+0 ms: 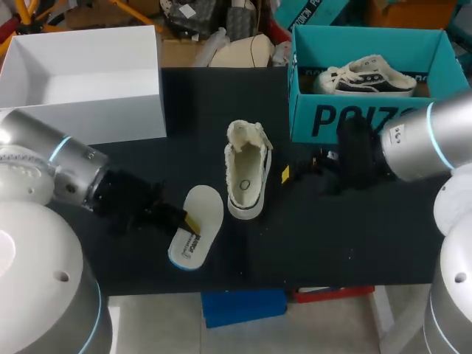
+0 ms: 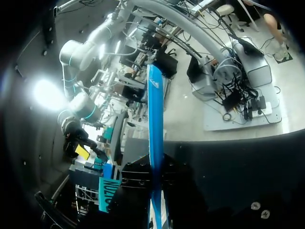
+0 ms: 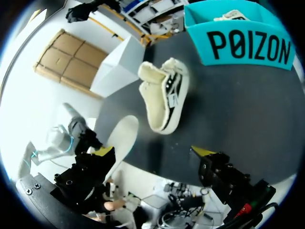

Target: Take the shoe out of the shoebox, open the shoe tongue, remove and reinsert the insole, then place the shoe into the shoebox

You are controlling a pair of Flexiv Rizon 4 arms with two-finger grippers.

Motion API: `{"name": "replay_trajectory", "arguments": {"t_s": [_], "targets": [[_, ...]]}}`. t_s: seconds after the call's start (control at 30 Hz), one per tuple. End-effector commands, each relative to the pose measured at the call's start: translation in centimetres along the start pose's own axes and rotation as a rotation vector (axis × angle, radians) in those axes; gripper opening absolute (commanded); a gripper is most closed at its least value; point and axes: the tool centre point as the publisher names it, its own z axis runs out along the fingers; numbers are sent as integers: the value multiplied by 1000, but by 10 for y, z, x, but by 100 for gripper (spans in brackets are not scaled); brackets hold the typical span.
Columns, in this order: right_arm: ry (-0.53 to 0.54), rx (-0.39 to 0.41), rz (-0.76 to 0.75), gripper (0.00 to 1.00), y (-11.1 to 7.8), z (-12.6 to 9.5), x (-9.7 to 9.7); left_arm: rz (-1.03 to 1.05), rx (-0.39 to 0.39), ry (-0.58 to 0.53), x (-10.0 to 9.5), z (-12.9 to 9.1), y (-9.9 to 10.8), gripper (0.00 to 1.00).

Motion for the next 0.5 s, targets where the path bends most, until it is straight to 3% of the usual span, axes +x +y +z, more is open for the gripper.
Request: {"name": "replay_trajectory", "arguments": {"t_s": [0.03,0.2,0.5], "targets": [[-5,-29,-18,100,-13,-23,-1,-1,1,31,-4,3,-2,0],[-12,-33,-28,100,-14,-25,-1,5,76,18,-13,8,-7,0],[-12,-33,-28,100,-14,-25,-1,47,164,199,-25,28,-1,0]]}}
